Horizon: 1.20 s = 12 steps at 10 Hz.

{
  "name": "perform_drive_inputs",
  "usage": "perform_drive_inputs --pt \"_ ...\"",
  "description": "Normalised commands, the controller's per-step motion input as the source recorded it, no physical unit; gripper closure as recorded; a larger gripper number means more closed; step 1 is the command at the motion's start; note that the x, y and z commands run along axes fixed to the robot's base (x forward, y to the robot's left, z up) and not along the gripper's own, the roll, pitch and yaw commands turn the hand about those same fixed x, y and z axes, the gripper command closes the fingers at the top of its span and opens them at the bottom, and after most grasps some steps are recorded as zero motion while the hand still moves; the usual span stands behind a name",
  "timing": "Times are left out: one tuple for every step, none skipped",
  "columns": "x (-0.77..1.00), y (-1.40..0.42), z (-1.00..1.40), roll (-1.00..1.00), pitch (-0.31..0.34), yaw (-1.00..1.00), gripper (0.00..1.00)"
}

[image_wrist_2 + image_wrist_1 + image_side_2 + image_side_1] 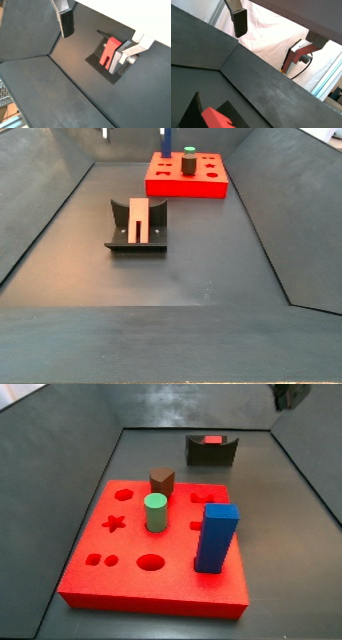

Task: Pick up the double-square object. Move up. Rotate the double-square object. Place the double-square object on the fixture. Regrasp the double-square object. Move to above the board. Insert the double-square object.
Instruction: Regrasp the double-square object.

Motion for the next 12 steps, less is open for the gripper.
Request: perform_drive_inputs --pt "0.04 0.07 -1.00 0.13 0.042 0.08 0.00" --pt "0.05 0.06 -1.00 0.09 0.022 0.09 0.00" --pt "0.06 0.06 -1.00 0.07 0.002 0.10 0.00" --pt "0.07 0.06 -1.00 0.06 -0.022 0.09 0.00" --pt "0.08 0.05 -1.00 0.07 -0.040 0.08 0.00" --pt "0.09 0.05 -1.00 0.07 -0.058 0.07 0.00" --pt "0.10 0.04 -1.00 0.07 -0.070 0.05 0.00" --pt "0.11 0.04 -1.00 0.07 -0.074 0.04 0.00" --pt "0.11 0.03 -0.91 0.07 -0.066 0.02 0.00" --pt "0.10 0.02 -0.81 0.07 -0.065 0.01 0.00" --pt "0.09 0.01 -0.66 0.07 -0.062 0.00 0.00" --pt "0.07 0.01 -0.46 0.07 -0.051 -0.01 0.00"
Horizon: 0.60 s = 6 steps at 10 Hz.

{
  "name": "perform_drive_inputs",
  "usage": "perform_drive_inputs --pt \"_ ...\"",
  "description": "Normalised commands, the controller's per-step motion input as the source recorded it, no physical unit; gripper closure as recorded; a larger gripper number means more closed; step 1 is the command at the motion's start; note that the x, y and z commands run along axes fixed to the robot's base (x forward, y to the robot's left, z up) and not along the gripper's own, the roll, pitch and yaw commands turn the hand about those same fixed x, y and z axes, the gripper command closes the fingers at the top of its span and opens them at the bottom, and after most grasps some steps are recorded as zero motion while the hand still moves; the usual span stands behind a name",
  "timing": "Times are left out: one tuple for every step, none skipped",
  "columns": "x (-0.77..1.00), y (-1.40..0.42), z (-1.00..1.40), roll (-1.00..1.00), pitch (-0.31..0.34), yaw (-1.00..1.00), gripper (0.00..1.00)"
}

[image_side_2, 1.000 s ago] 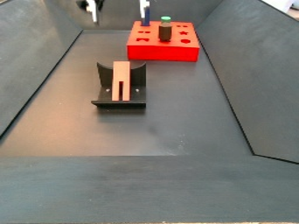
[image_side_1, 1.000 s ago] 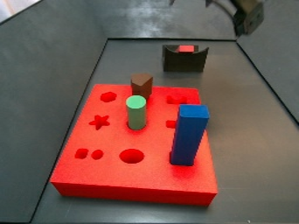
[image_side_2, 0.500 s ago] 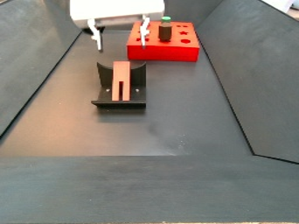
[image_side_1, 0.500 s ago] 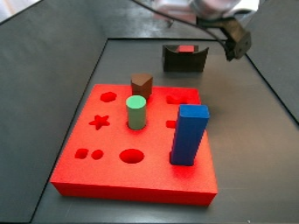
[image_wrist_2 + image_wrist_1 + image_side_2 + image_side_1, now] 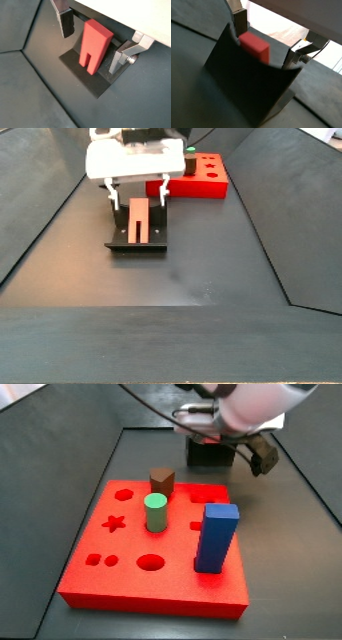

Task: Pick up the double-square object. Move up. Rotate the double-square object. Place the double-square object on the fixture. Regrasp the double-square object. Move to above the board. Insert the double-square object.
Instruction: Regrasp the double-square object, then move to above the board.

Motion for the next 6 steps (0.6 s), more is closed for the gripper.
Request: perform_drive_inputs --pt "0.07 0.01 -0.31 0.07 -0.044 -0.01 0.00" --pt "0.05 0.00 -0.20 0.06 -0.026 -0.01 0.00" --pt "0.00 0.00 0.00 0.00 0.000 0.00 1.00" --pt "-0.04 0.07 1.00 -0.18 0.135 0.24 1.00" --pt "-0.04 0.07 1.00 -0.18 0.135 0.24 1.00" --pt "-0.04 0.07 1.00 -0.16 0.074 0.21 1.00"
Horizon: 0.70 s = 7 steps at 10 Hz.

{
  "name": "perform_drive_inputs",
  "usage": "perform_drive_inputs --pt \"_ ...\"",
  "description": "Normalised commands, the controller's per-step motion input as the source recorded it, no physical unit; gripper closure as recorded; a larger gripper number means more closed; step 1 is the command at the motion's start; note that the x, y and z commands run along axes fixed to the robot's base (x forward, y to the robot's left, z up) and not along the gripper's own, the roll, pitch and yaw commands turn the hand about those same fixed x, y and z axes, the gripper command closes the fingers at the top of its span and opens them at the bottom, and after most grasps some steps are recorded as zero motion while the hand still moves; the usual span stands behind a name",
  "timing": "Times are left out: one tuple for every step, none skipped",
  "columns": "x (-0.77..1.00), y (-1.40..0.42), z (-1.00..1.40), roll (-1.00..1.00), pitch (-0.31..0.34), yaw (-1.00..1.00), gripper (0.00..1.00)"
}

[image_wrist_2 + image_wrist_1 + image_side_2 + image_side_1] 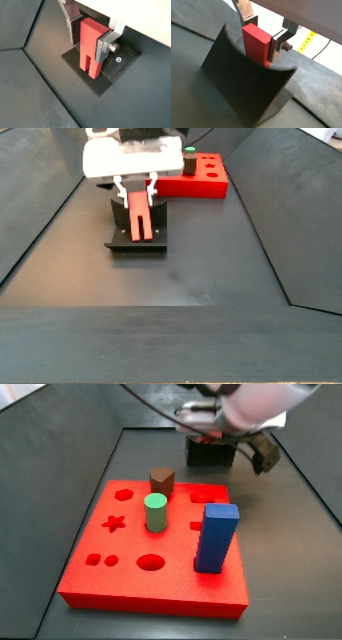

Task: Pick up the double-square object. Move up. Rotate the double-square object. Place the double-square object on the fixture. Regrasp the double-square object. Move to above the board. Insert the double-square object.
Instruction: Move to above the board.

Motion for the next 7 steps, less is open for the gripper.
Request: perform_drive_inputs --pt "-0.04 0.07 1.00 -0.13 0.035 0.20 1.00" --pt "-0.04 0.06 1.00 -0.07 -0.030 0.17 1.00" --pt "-0.04 0.06 1.00 -0.05 -0.061 0.14 1.00" --pt "-0.04 0.06 1.00 -0.04 -0.080 0.09 1.00" --pt "-0.04 0.05 1.00 -0.04 -0.084 0.06 1.00" --pt "-0.05 0.05 1.00 -0.04 -0.076 0.02 1.00" --pt "-0.05 0.05 1.00 -0.04 -0.061 -0.01 1.00"
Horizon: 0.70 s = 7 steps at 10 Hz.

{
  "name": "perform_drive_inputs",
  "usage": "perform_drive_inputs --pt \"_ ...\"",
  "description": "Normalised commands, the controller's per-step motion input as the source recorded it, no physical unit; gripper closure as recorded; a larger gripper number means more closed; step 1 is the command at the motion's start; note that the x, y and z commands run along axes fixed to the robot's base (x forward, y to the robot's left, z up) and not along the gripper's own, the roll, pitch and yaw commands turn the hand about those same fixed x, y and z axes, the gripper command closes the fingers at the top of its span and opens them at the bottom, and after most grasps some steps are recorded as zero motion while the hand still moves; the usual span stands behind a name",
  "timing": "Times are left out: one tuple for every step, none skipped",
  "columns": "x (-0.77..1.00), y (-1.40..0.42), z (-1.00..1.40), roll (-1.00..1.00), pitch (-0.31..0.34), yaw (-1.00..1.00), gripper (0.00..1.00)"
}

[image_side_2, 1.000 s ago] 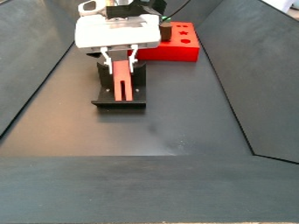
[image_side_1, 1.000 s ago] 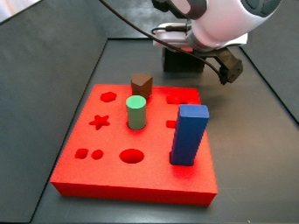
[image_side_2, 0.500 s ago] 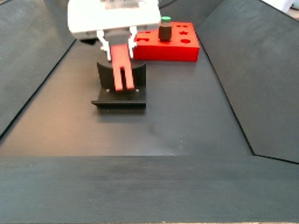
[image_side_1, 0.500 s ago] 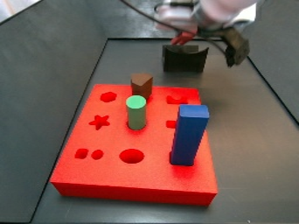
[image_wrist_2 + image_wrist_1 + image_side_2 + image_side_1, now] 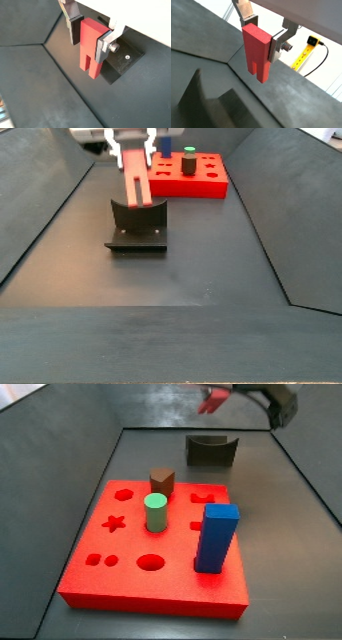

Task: Pick up the double-square object. Move up. Rotate the double-square object. Place the double-square object on the fixture. Regrasp the double-square object. Move to above the board. Insert the double-square object.
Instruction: Move to above the board.

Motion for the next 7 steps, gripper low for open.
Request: perform_drive_inputs --pt "-0.05 0.04 1.00 -0.04 -0.041 -0.03 1.00" --pt "-0.05 0.04 1.00 -0.04 -0.019 -0.04 1.00" --pt "-0.06 0.04 1.00 -0.05 0.007 -0.05 1.00" --pt "-0.06 0.03 1.00 -0.05 0.032 -0.05 1.00" --pt "-0.05 0.03 1.00 -0.06 0.060 -0.03 1.00" --pt "-0.06 0.02 1.00 -0.06 0.069 -0.03 1.00" --pt "-0.05 0.01 0.88 -0.06 0.083 -0.01 1.00"
